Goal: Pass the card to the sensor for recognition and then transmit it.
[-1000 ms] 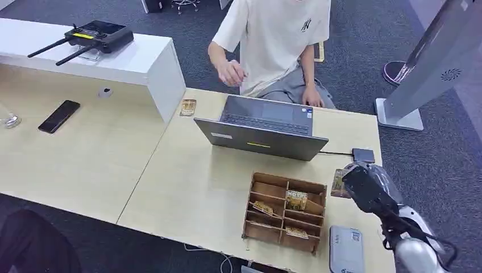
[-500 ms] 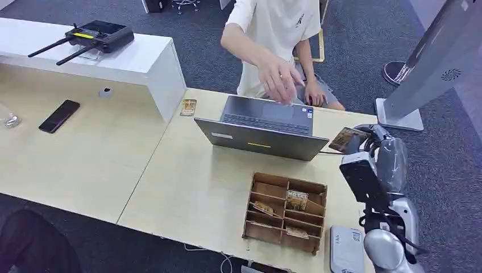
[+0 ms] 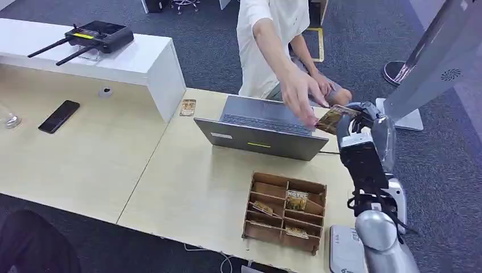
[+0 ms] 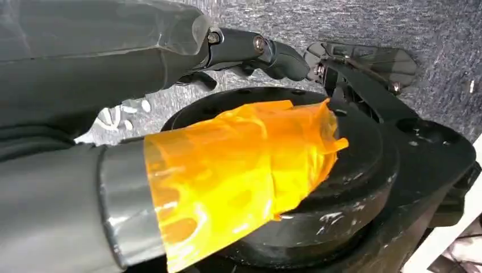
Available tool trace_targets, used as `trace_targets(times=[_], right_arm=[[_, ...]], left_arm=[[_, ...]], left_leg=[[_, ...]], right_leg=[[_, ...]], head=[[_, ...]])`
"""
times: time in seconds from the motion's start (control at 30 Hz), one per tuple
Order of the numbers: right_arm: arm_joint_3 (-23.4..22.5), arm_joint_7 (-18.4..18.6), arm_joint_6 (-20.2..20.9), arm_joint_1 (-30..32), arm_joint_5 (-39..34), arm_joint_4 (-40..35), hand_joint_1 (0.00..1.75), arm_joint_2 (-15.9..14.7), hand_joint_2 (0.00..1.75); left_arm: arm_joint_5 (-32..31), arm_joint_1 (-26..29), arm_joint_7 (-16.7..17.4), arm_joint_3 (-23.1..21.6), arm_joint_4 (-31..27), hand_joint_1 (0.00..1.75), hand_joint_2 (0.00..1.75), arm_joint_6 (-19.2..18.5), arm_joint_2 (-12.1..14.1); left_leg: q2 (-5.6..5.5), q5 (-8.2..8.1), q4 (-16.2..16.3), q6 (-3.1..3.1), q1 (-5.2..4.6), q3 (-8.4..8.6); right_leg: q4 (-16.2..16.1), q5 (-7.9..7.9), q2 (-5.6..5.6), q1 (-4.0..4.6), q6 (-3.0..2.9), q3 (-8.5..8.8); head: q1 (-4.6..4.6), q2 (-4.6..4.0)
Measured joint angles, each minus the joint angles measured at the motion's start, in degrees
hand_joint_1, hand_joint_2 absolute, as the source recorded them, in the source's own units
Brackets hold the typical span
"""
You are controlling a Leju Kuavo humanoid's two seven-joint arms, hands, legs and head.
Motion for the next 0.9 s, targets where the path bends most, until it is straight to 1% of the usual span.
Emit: trace_targets(times=[0.3,0.57,0.6,0.73,0.9], right_arm=[[2.34,-0.15,1.09,-7.27,-1.66,9.59,1.75,4.33,1.75],[5.90,-0.44,2.97,-9.04,-1.29,13.83,1.75,6.80,1.75],[6.41,-0.41,3.30,-9.04,-1.31,14.05,0.02,6.93,1.75],[8.39,0.02,4.96,-9.04,-1.48,14.75,0.00,7.25,1.75],[9.86,0.02,5.29,-8.76,-1.66,14.75,0.00,7.23,1.75]], left_arm=[[-2.32,-0.11,-0.20,-0.15,0.00,0.00,0.00,0.20,0.48],[-3.58,-0.12,-0.02,-0.15,0.00,0.00,0.00,-0.31,0.57],[-3.61,-0.12,0.00,-0.15,0.00,0.00,0.00,-0.31,0.59],[-3.63,-0.14,0.11,-0.15,0.00,0.00,0.00,-0.55,0.83],[-3.91,-0.13,0.15,-0.15,0.00,0.00,0.00,-0.88,0.83]], left_leg=[[-0.03,0.00,0.00,0.00,0.00,-0.02],[-0.05,0.00,0.00,0.00,0.00,-0.04],[-0.05,0.00,0.00,0.00,0.00,-0.04],[-0.04,0.00,0.00,0.00,-0.01,-0.04],[-0.03,0.00,0.00,0.00,-0.01,-0.03]], right_leg=[[0.01,0.00,-0.02,0.00,0.00,-0.01],[0.01,-0.01,-0.03,0.00,0.00,-0.02],[0.01,-0.01,-0.03,0.00,0.00,-0.02],[0.00,-0.01,-0.02,-0.01,0.00,-0.04],[0.00,-0.01,-0.02,-0.01,0.00,-0.04]], head=[[0.02,0.00],[0.00,0.00],[0.00,0.00],[-0.02,0.00],[0.00,0.00]])
